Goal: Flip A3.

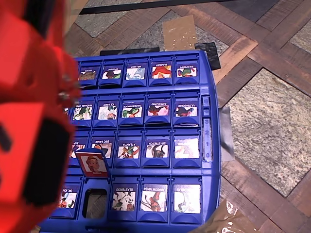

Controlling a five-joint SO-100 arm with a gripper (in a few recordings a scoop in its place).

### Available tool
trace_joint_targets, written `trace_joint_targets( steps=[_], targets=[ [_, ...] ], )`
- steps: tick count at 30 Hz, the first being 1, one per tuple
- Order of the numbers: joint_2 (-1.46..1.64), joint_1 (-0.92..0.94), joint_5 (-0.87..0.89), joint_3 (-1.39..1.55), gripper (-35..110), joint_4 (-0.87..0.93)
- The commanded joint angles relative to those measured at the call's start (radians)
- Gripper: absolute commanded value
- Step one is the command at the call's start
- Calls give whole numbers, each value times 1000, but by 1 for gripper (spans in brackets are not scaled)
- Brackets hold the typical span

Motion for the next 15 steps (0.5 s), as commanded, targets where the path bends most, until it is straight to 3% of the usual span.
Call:
trace_joint_targets(
  steps=[1,15],
  targets=[
    [83,-17,2,49,0,-135],
    [319,-132,2,387,0,-1089]
  ],
)
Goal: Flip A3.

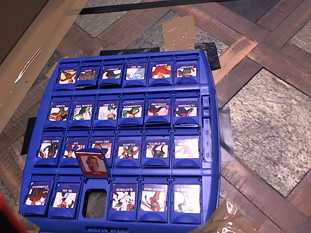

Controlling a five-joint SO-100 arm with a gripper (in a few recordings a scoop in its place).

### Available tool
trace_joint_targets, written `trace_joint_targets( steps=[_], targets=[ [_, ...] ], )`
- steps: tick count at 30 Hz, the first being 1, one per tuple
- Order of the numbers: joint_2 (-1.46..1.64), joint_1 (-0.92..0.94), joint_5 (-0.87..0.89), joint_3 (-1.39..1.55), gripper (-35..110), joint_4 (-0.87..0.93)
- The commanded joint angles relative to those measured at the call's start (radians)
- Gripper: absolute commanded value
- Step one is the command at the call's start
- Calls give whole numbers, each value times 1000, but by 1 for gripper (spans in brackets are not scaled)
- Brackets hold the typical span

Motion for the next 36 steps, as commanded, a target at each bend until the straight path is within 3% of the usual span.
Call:
trace_joint_targets(
  steps=[1,14,36],
  targets=[
    [34,-11,3,40,0,-155],
    [127,-17,3,135,0,-824],
    [261,-2,-6,155,0,-828]
  ],
)
